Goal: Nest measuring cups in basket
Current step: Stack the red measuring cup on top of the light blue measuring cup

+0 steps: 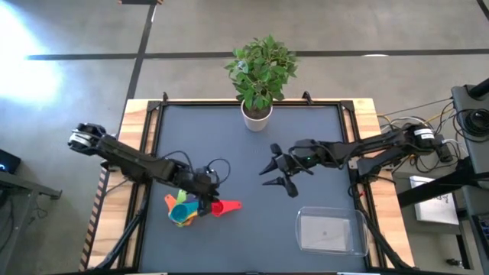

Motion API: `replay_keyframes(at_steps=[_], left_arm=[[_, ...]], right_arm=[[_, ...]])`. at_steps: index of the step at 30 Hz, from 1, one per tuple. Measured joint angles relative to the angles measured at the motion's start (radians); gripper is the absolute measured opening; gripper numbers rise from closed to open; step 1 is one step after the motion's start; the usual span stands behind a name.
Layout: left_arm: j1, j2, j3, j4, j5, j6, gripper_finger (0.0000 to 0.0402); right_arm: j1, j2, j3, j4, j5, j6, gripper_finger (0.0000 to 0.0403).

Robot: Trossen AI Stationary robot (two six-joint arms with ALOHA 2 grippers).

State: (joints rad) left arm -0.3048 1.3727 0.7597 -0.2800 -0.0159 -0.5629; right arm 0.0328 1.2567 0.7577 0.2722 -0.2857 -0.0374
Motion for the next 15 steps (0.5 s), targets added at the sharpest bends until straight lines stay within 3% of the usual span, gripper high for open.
replay_keyframes(at_steps=[6, 15], left_arm=[[0.011, 0.098, 0.063, -0.046, 0.055, 0.003, 0.0161], [0.042, 0.163, 0.090, -0.125, 0.113, 0.010, 0.0149]], right_arm=[[-0.003, 0.008, -0.001, -0.001, 0.001, 0.000, 0.0167], [-0.003, 0.008, -0.001, -0.002, -0.001, 0.002, 0.0167]])
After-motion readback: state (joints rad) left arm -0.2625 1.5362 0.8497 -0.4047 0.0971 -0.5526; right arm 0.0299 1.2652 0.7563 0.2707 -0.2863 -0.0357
